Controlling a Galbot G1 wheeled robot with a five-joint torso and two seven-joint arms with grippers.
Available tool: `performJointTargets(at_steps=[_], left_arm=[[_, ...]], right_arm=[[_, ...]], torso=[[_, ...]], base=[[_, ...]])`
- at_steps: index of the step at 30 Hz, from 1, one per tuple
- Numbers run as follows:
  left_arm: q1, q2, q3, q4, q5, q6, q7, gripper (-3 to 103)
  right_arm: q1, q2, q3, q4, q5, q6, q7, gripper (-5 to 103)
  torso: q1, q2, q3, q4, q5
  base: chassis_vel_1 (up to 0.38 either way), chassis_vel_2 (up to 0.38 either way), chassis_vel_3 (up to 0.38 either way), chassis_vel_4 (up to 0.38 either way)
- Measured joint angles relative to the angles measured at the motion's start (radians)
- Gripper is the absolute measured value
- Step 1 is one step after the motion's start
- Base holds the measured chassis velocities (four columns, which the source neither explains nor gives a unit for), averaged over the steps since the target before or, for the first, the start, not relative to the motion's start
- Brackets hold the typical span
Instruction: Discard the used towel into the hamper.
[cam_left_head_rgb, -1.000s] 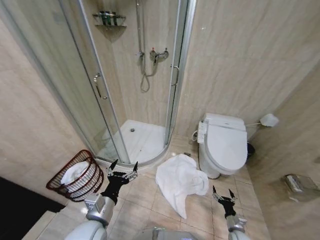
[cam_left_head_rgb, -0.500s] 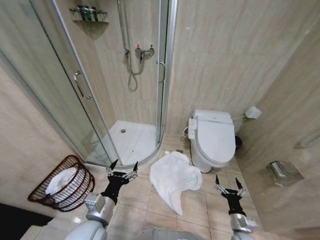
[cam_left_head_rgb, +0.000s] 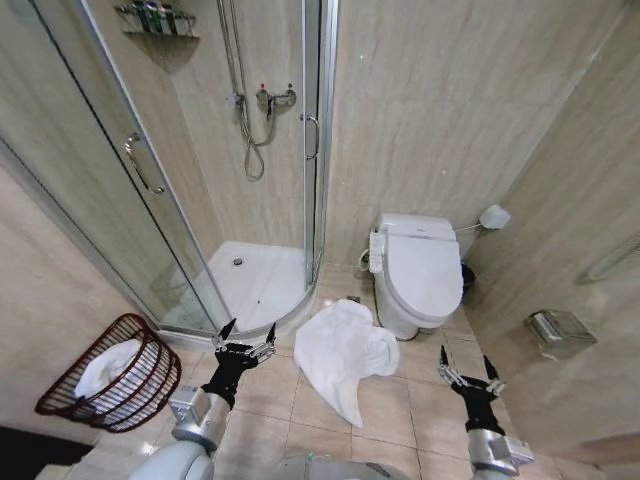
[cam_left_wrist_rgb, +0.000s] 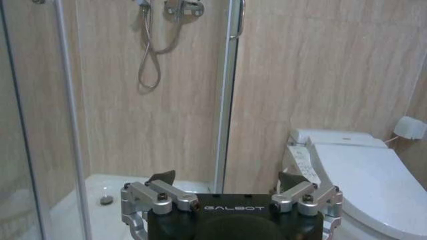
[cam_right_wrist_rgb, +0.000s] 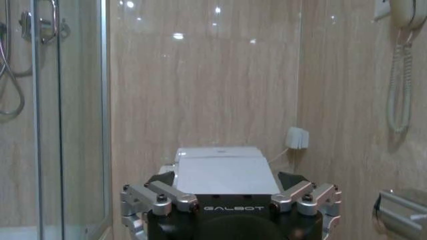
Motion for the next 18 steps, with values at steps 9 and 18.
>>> performJointTargets(at_steps=[9, 18], left_arm=[[0.0, 0.0, 0.0, 0.0, 0.0, 0.0, 0.0, 100], [0.0, 0.0, 0.0, 0.0, 0.0, 0.0, 0.0, 100]], right_arm=[[-0.009, -0.003, -0.02, 0.028, -0.008, -0.006, -0.02, 100], [-0.008, -0.016, -0.033, 0.016, 0.006, -0.014, -0.031, 100]], torso=[[-0.02, -0.044, -0.024, -0.0001, 0.0001], [-0.037, -0.083, -0.046, 0.0, 0.0001]], base=[[0.0, 0.0, 0.0, 0.0], [0.0, 0.0, 0.0, 0.0]])
